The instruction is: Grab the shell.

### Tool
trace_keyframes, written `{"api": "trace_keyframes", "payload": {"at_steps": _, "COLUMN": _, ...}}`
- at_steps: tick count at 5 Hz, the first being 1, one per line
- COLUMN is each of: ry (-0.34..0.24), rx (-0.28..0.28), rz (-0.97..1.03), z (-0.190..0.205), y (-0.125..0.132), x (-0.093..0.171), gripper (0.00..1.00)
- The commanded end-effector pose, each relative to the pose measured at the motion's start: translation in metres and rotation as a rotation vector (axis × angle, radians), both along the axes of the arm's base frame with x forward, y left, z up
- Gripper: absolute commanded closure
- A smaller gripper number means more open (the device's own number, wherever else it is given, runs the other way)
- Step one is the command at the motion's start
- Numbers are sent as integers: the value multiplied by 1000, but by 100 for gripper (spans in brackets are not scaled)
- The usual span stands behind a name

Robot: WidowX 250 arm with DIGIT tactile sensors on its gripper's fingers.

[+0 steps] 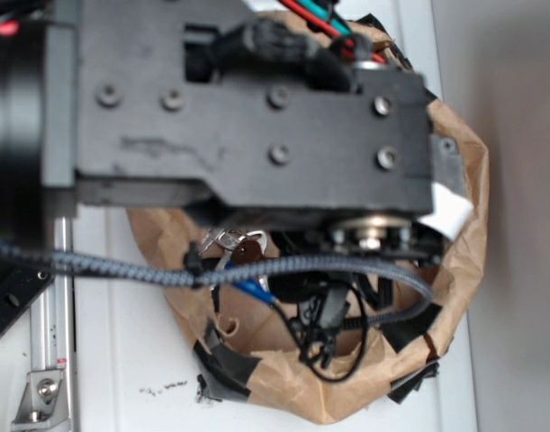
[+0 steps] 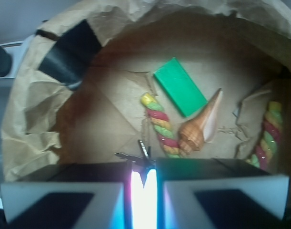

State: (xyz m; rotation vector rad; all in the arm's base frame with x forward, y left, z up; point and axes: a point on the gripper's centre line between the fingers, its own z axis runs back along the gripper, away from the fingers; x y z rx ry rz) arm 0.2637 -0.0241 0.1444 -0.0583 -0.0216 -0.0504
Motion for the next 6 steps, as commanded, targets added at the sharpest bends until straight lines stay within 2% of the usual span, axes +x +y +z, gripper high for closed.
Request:
{"api": "trace_keyframes", "payload": {"at_steps": 1, "ry": -88, "rx": 9, "rz": 147, "z": -46, "y": 49, "x": -8, "gripper": 0}}
{"api": "trace_keyframes", "payload": {"at_steps": 2, "ry": -111, "rx": 20, "rz": 188, "z": -74, "y": 57, "x": -11, "gripper": 0}}
{"api": "trace_keyframes", "payload": {"at_steps": 3, "ry": -109, "rx": 21, "rz": 247, "z": -89, "y": 62, "x": -6, "gripper": 0}}
{"api": "trace_keyframes", "payload": {"at_steps": 4, "ry": -94, "rx": -6, "rz": 250, "z": -107, "y": 57, "x": 6, "gripper": 0}}
{"api": "trace_keyframes", "payload": {"at_steps": 5, "ry": -77, "rx": -9, "rz": 205, "z": -121, "y": 56, "x": 17, "gripper": 0}}
{"api": "trace_keyframes", "payload": {"at_steps": 6, "ry": -27, "rx": 59, "rz": 181, "z": -145, "y": 65, "x": 15, "gripper": 0}}
